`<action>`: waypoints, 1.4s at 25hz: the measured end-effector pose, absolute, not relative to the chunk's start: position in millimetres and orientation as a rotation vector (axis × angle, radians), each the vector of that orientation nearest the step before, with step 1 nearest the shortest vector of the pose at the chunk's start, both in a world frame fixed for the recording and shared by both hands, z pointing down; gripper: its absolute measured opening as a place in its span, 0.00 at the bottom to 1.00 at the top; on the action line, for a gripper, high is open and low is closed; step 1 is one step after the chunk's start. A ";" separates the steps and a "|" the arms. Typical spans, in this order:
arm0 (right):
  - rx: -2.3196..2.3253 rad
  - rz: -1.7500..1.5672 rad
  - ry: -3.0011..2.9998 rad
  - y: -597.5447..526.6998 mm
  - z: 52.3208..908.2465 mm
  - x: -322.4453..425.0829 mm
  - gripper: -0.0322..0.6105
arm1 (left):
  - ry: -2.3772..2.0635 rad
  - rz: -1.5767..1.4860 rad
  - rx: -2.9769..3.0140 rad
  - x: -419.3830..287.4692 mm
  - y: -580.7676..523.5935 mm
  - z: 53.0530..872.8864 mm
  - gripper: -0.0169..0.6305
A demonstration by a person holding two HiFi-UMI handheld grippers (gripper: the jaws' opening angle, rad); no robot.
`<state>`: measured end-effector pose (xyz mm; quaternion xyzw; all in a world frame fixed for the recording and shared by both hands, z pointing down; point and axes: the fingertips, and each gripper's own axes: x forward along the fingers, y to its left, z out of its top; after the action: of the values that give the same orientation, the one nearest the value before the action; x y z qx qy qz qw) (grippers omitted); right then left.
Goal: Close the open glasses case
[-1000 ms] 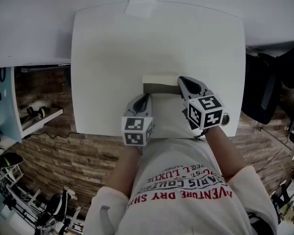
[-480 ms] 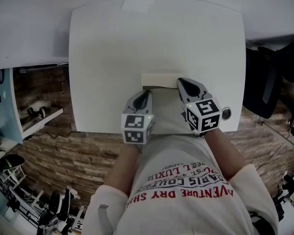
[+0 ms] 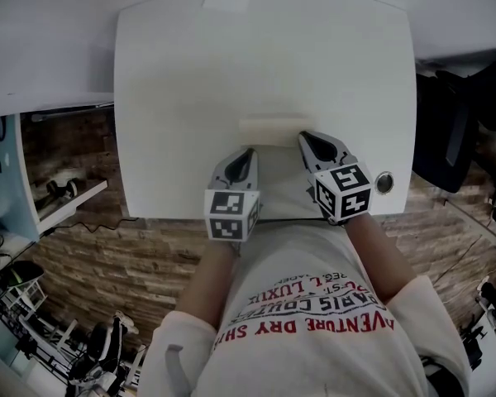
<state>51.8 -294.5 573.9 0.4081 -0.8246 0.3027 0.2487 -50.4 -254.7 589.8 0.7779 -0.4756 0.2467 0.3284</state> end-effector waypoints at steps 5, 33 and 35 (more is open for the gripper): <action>1.136 0.827 -2.246 -292.3 577.4 52.9 0.07 | -1.239 0.646 2.046 -47.8 -249.8 588.3 0.02; 1.364 0.360 -2.564 -298.2 381.1 70.2 0.07 | -1.460 0.360 2.413 -37.3 -296.4 392.3 0.02; 1.357 0.356 -2.565 -297.2 381.1 69.4 0.07 | -1.460 0.356 2.415 -36.3 -295.6 390.9 0.02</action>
<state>69.4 -297.2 381.1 0.4613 -0.8722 0.1211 0.1086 -36.3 -295.6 390.9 0.8398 -0.5075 0.1239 0.1480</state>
